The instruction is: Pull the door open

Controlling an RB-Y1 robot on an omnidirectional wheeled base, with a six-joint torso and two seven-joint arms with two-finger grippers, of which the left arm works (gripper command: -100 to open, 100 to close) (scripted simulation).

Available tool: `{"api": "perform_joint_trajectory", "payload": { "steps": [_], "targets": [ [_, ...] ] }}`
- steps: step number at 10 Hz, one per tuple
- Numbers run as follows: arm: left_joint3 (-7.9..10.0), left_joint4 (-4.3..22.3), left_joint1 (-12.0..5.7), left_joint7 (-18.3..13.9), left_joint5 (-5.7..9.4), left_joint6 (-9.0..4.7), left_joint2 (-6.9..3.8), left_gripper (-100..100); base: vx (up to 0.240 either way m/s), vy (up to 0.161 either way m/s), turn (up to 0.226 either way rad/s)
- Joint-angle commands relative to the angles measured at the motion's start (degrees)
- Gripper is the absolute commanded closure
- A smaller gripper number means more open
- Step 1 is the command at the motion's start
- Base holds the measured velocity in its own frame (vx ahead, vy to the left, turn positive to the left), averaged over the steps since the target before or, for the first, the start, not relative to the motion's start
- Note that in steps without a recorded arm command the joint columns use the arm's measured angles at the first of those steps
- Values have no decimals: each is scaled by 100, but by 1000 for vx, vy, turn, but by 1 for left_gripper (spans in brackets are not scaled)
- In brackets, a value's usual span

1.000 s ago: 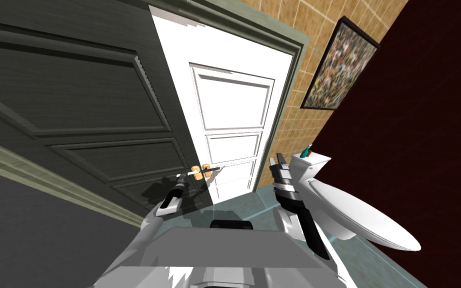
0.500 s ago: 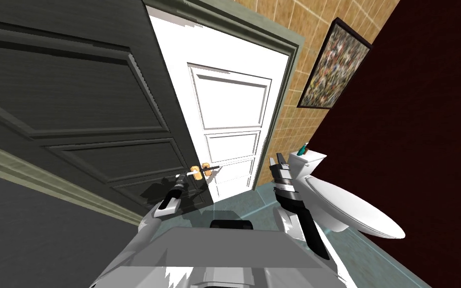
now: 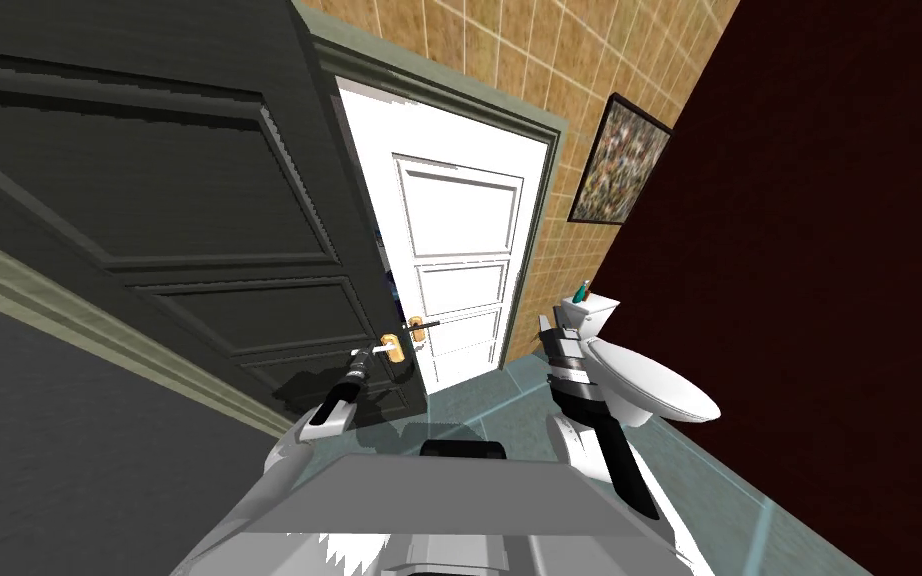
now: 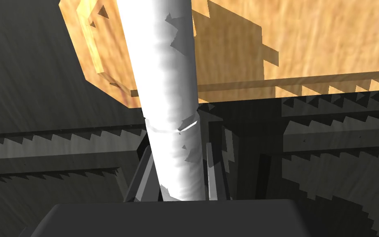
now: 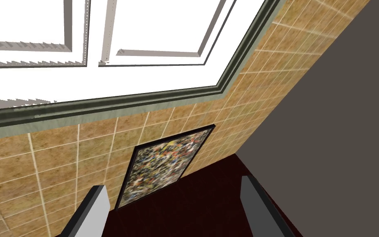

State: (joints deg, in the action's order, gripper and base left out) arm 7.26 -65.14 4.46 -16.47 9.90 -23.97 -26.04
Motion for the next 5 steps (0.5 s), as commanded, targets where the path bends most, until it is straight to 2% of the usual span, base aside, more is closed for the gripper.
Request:
{"api": "perform_joint_trajectory", "payload": {
  "steps": [1,3,4,5],
  "targets": [
    [-151,-129,91,-115,-10,-38,-64,100,-232,68,-186],
    [-341,-250,156,-235,-25,-94,-123,100,-221,77,-142],
    [-246,-283,202,-192,-11,-24,-120,100,-110,38,-38],
    [-354,-338,313,-291,-16,-122,-206,100,-166,36,-111]
  ]
}}
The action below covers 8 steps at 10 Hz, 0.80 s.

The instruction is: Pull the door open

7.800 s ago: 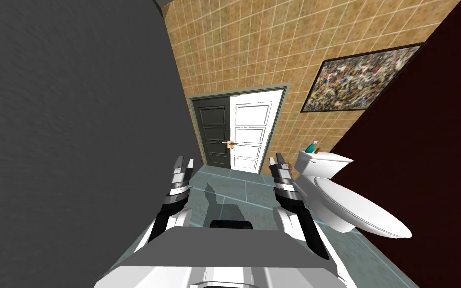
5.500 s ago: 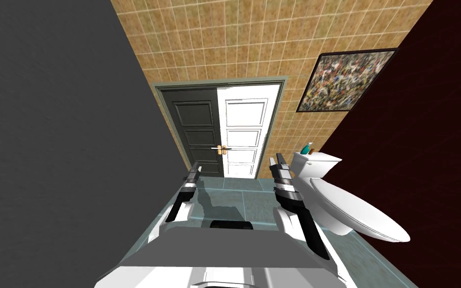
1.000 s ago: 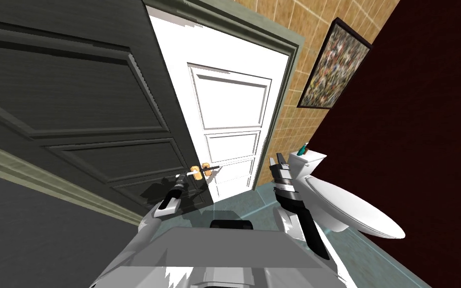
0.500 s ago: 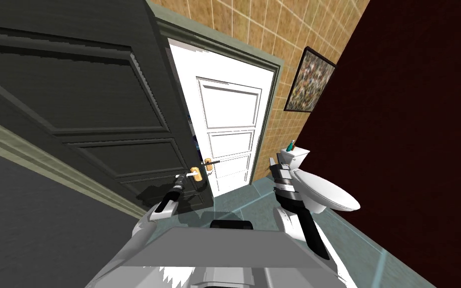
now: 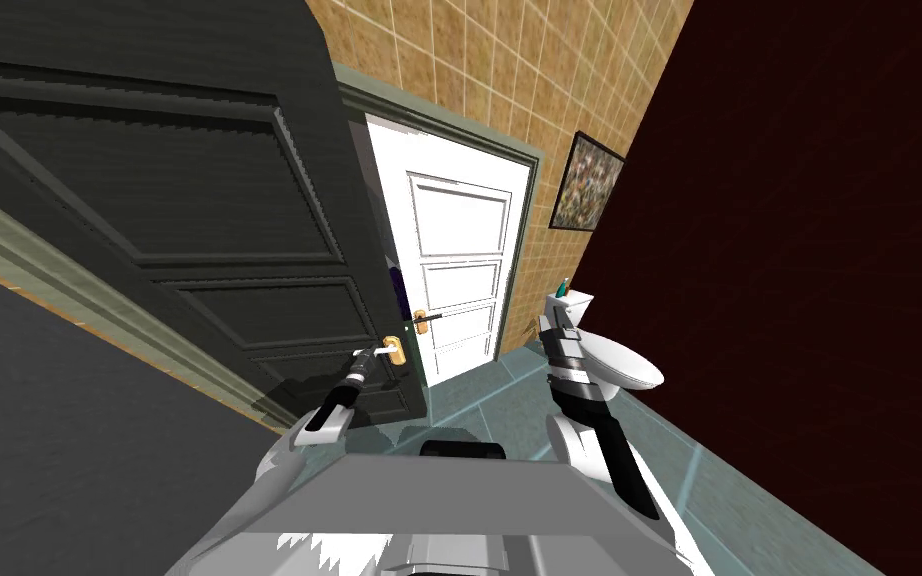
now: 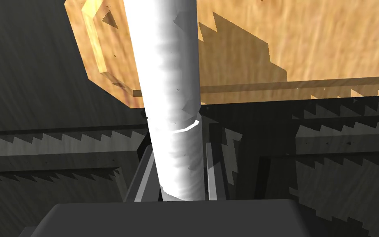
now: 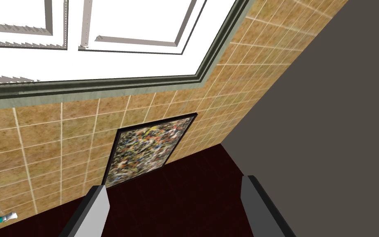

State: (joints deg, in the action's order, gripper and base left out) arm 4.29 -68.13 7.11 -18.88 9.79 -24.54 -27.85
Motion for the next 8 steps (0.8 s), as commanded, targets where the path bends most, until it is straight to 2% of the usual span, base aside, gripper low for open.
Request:
{"api": "perform_joint_trajectory", "payload": {
  "steps": [1,4,7,8],
  "targets": [
    [-105,-69,103,-99,-5,-121,-76,100,-237,62,-152],
    [-306,-196,324,-306,-5,-353,-287,100,-227,83,-169],
    [-470,-300,505,-475,-6,-542,-460,100,-221,76,-119],
    [-396,-272,488,-442,6,-487,-454,100,-110,45,-31]
  ]
}}
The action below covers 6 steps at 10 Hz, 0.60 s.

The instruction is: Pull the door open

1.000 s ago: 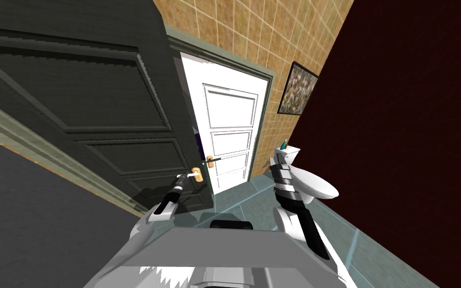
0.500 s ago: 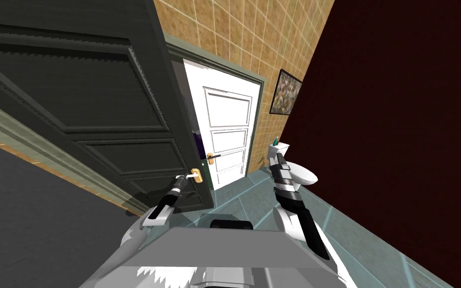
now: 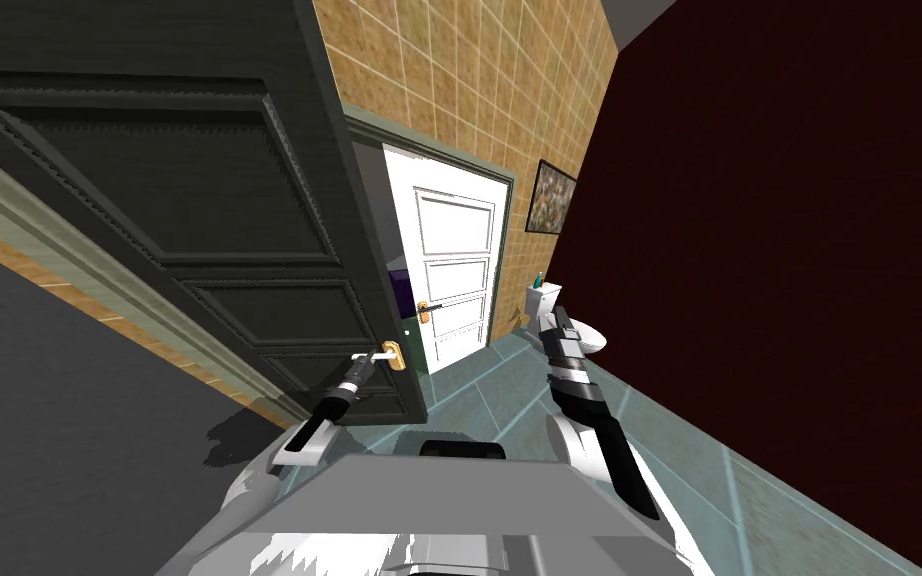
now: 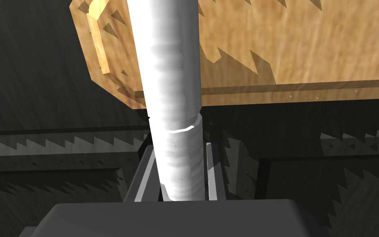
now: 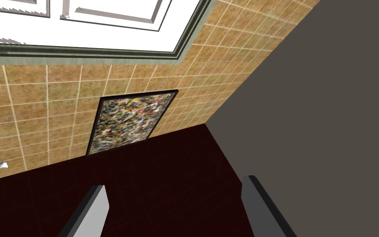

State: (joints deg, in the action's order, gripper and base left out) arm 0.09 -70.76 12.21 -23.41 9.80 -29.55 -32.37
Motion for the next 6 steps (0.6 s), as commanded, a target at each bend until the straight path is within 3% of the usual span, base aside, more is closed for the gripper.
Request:
{"api": "perform_joint_trajectory", "payload": {
  "steps": [1,3,6],
  "targets": [
    [-65,-23,105,-84,1,-148,-102,100,-156,71,-145],
    [-119,-43,193,-155,2,-273,-188,100,-215,62,-141],
    [-259,-93,420,-338,3,-593,-408,100,-216,54,-152]
  ]
}}
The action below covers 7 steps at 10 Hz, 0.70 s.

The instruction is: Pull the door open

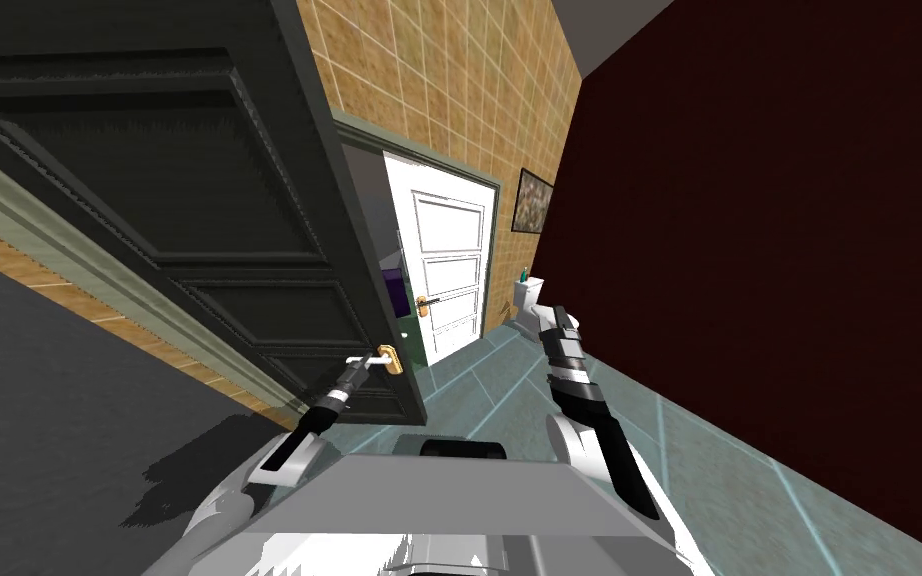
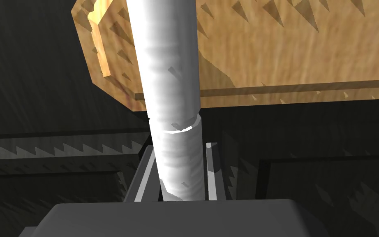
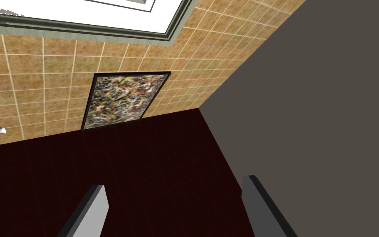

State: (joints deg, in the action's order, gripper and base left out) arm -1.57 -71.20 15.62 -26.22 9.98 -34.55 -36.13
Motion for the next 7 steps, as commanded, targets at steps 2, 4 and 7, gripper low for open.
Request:
{"api": "perform_joint_trajectory", "payload": {
  "steps": [2,4,7],
  "targets": [
    [-165,-74,198,-151,-14,-259,-146,100,-224,116,-153],
    [-173,15,234,-195,-18,-361,-205,100,-132,45,-84],
    [-235,68,361,-315,-26,-638,-348,100,-219,79,-172]
  ]
}}
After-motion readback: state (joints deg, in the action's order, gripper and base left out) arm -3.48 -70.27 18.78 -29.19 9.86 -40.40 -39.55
